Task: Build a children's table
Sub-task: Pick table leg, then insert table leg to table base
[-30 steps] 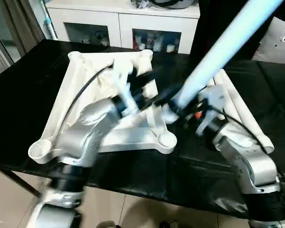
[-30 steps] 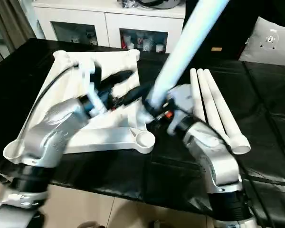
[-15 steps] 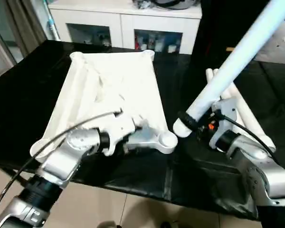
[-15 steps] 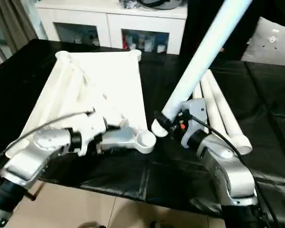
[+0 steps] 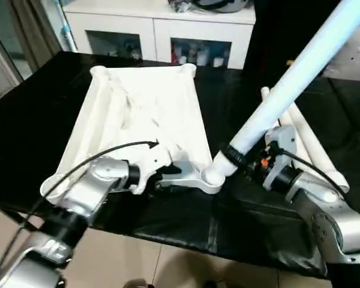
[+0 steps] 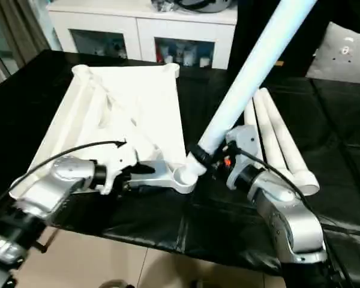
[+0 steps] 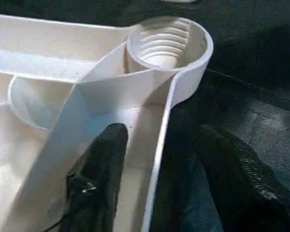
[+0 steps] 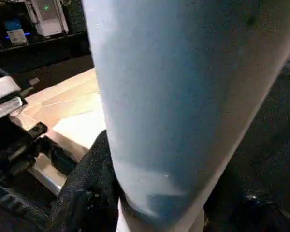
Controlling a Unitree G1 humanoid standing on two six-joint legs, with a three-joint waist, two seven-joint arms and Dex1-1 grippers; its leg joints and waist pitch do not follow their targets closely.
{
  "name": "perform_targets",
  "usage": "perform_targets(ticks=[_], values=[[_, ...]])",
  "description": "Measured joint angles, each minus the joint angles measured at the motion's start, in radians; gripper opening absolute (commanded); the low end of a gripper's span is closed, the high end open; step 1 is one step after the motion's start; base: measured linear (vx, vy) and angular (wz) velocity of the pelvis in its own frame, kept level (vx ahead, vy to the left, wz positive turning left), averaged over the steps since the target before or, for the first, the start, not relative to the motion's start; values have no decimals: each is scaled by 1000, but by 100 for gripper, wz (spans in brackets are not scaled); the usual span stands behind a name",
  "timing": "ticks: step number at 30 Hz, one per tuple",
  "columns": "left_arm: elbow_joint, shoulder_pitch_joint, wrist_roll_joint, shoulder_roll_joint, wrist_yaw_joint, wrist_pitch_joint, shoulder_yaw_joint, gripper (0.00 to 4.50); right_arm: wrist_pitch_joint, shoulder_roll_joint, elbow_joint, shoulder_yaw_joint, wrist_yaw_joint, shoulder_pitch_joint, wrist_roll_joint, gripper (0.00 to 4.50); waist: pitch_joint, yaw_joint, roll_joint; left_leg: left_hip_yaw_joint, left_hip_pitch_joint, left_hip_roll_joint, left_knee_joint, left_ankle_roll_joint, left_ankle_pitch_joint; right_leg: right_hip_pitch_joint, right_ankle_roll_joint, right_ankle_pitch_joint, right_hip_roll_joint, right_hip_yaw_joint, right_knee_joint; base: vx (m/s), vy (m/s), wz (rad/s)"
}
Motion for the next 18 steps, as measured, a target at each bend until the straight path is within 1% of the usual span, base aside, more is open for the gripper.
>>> perform_targets(ticks=[5,6,7,10,12,16,18], values=[[38,-23,6,-6,-19,-21,0,209,0,1,0,-2,-3,2,8,189,1,-1,4,0,0,0,-1,0,0,0,0,0,0,0,-1,0,0,0],[43,-25,9,-9,-19,-23,0,209,0,1,-1,-2,-2,2,12,189,1,-2,4,0,0,0,-1,0,0,0,0,0,0,0,-1,0,0,0],[48,-27,11,-11,-20,-26,0,188,6,2,-5,-3,-3,4,15,189,1,-2,5,0,0,0,-2,0,0,0,0,0,0,0,-1,0,0,0],[67,-35,24,-12,-29,-49,-1,177,14,4,-13,-4,-3,13,18,189,2,-2,6,0,0,0,-3,0,0,0,0,0,0,-1,-3,0,0,0],[90,-55,45,-7,-39,-62,-9,147,16,4,-12,-3,-3,14,18,189,2,-2,6,0,0,0,-4,0,0,0,0,0,0,-1,-3,0,0,0],[112,-70,61,-1,-56,-83,-14,127,17,4,-13,-2,-3,14,18,189,2,-2,6,0,0,0,-7,0,0,1,0,0,0,-1,-7,0,0,0],[113,-72,63,1,-62,-89,-17,102,21,4,-13,1,-2,14,21,189,2,-2,6,0,0,0,-7,0,0,1,0,0,0,-1,-8,0,0,0]])
